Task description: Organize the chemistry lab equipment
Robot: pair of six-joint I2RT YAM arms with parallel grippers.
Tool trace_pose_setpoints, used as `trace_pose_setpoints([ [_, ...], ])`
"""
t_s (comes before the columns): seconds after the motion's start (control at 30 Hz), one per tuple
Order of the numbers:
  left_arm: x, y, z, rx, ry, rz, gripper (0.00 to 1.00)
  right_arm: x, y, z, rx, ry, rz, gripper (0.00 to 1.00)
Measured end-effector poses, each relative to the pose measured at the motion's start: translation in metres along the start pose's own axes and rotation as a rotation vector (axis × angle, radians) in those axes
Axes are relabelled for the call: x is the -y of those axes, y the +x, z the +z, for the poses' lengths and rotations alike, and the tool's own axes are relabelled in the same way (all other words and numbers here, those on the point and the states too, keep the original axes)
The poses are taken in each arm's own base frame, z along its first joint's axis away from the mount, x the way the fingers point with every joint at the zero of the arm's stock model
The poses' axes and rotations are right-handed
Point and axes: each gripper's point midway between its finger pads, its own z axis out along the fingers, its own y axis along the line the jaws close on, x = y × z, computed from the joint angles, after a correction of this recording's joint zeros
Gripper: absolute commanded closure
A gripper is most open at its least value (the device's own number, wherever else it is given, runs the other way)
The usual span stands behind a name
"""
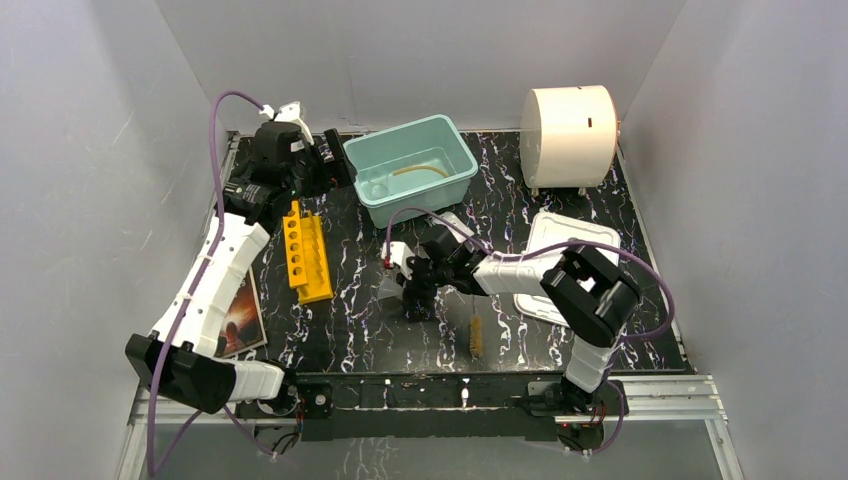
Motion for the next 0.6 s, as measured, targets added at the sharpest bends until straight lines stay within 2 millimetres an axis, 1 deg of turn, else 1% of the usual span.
trace_pose_setpoints([
  [0.1,-0.001,-0.002,0.003,0.005,-0.015,-0.011,0.07,0.005,-0.011,-0.009,0.027,0.019,0.023,1.0],
  [0.23,-0.003,-0.003,0.008,0.001,-0.032,-0.027,0.07,0.02,-0.038,-0.031,0.104,0.059,0.06,1.0],
  [0.37,-0.002,-0.007,0.01,0.01,-0.037,-0.039,0.07,0.046,-0.067,-0.064,0.211,0.133,0.106,1.0],
  [0.5,0.0,-0.01,0.009,0.019,-0.033,-0.049,0.07,0.081,-0.097,-0.102,0.326,0.235,0.151,1.0],
  [0.6,0.001,-0.01,0.009,0.019,-0.031,-0.062,0.07,0.106,-0.116,-0.124,0.394,0.308,0.18,1.0],
])
